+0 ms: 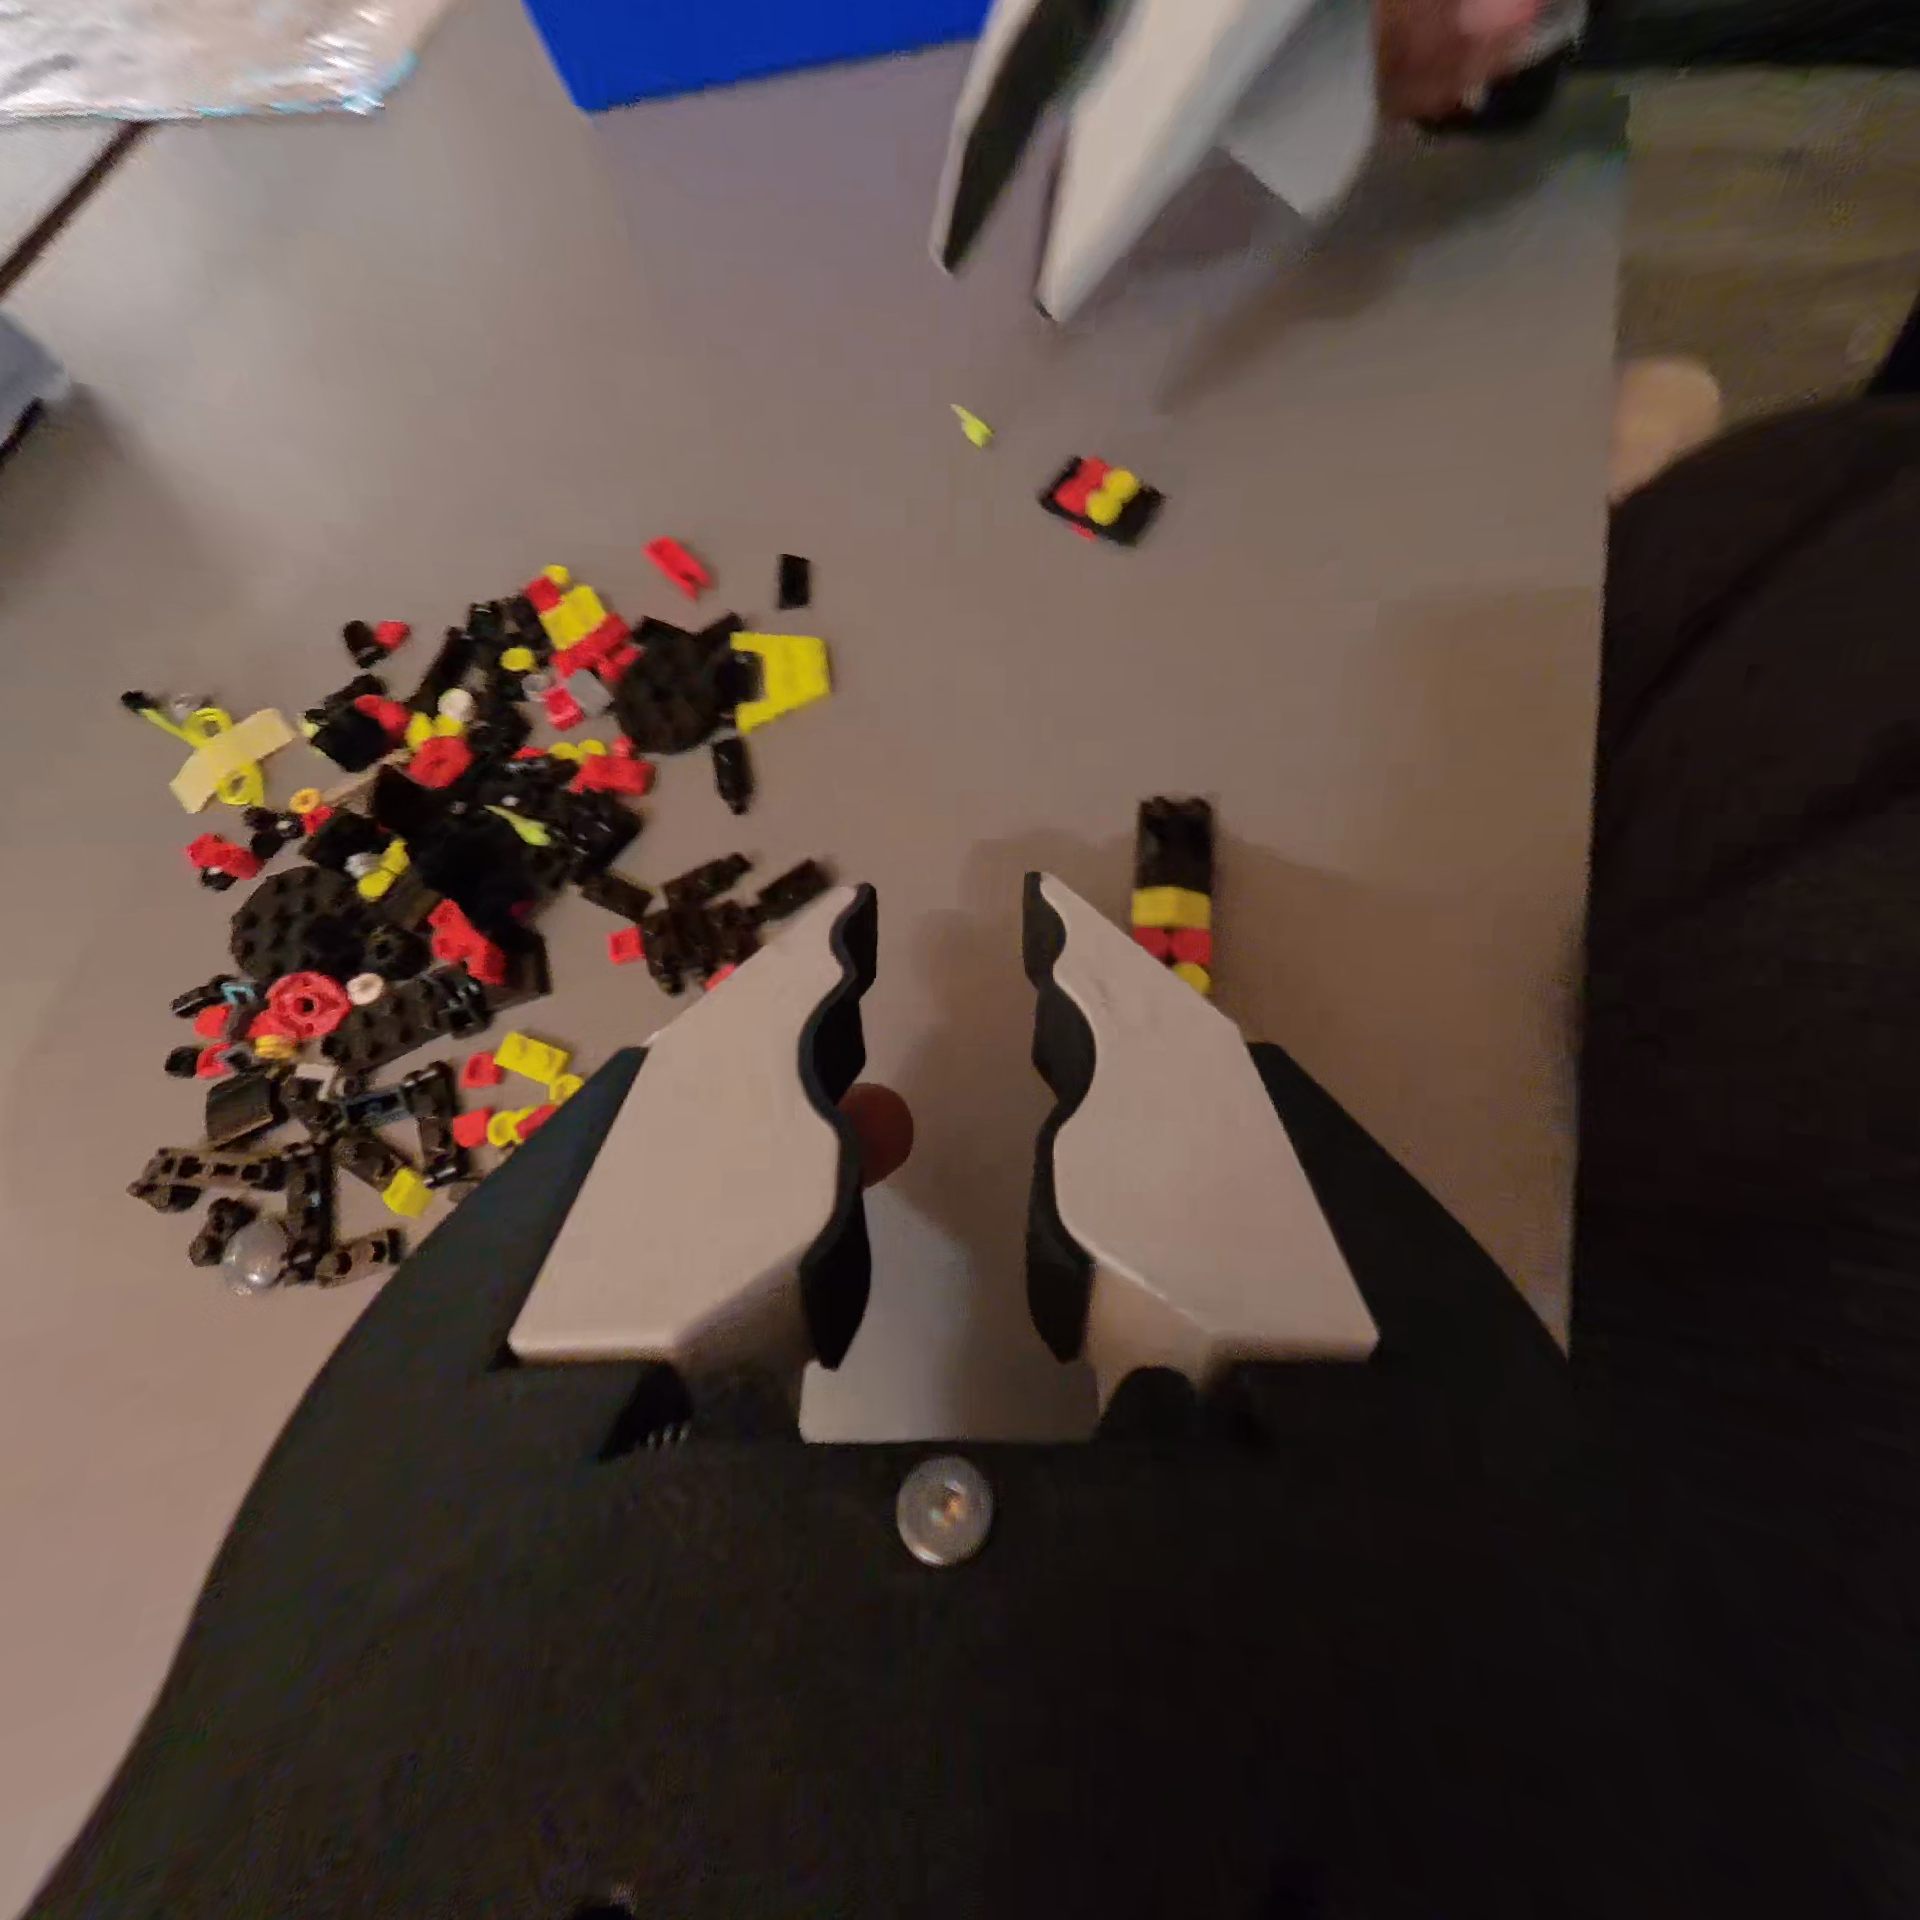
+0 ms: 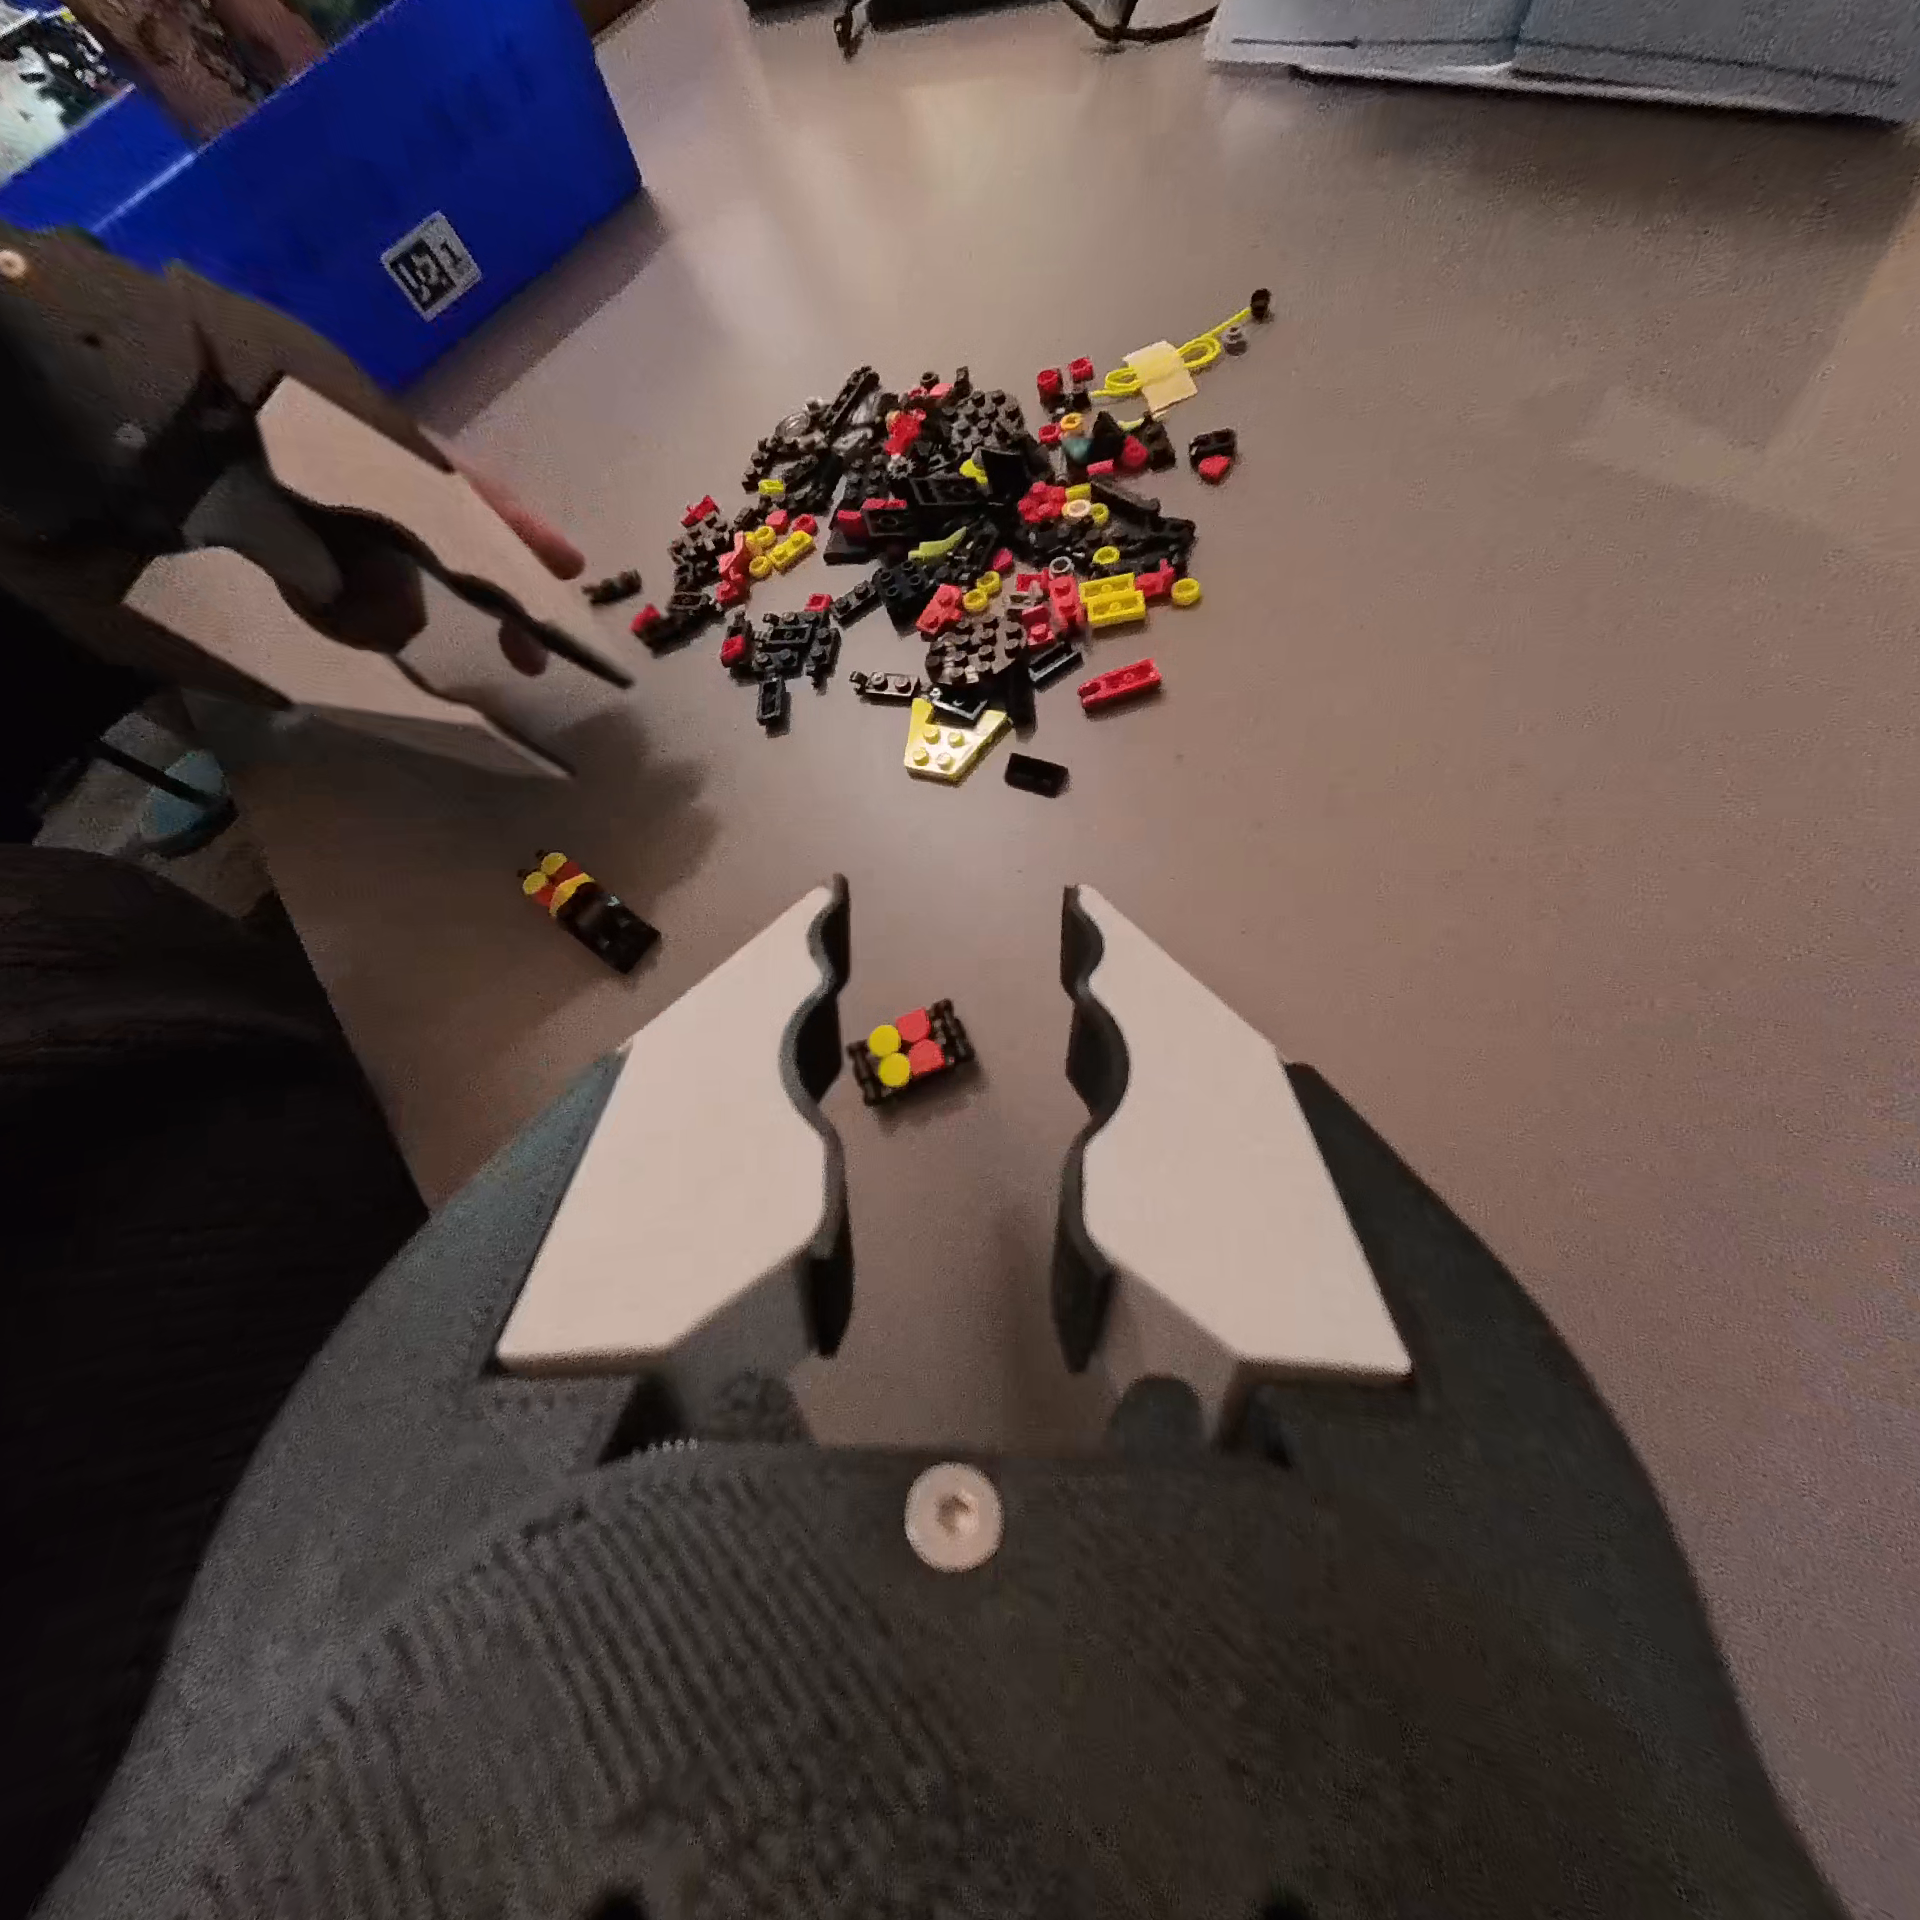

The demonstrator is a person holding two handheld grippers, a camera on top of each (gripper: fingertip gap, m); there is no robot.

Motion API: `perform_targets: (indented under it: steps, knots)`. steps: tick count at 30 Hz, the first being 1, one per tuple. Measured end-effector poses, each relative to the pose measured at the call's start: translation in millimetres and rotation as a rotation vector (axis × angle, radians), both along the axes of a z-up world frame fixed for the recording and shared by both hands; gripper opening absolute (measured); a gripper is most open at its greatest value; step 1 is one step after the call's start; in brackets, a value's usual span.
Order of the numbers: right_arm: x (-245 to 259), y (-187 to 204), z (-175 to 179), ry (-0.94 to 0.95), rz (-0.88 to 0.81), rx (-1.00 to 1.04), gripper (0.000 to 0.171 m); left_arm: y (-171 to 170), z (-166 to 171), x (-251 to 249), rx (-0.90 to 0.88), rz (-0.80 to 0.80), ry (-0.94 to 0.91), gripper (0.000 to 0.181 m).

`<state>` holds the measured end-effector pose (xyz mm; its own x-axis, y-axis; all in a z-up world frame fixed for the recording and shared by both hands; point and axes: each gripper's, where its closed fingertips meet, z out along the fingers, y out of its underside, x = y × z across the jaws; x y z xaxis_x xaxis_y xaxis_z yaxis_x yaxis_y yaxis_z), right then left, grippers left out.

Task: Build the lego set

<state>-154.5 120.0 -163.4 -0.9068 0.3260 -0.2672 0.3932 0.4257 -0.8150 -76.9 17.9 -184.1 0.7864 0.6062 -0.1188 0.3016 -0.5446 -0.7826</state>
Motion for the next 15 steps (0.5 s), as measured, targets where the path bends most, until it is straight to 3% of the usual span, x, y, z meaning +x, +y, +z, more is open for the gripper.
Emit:
perform_targets:
  steps: [3, 15]
  knots:
    - [-5.7, 3.8, 3.6, -0.044, -0.042, -0.023, 0.031, 5.5, -3.4, 15.8, -0.016, -0.064, -0.071, 0.025]
    - [-1.4, 2.7, -0.6, -0.079, -0.024, 0.004, 0.033, 12.2, -26.0, 42.4, -0.068, -0.148, -0.231, 0.028]
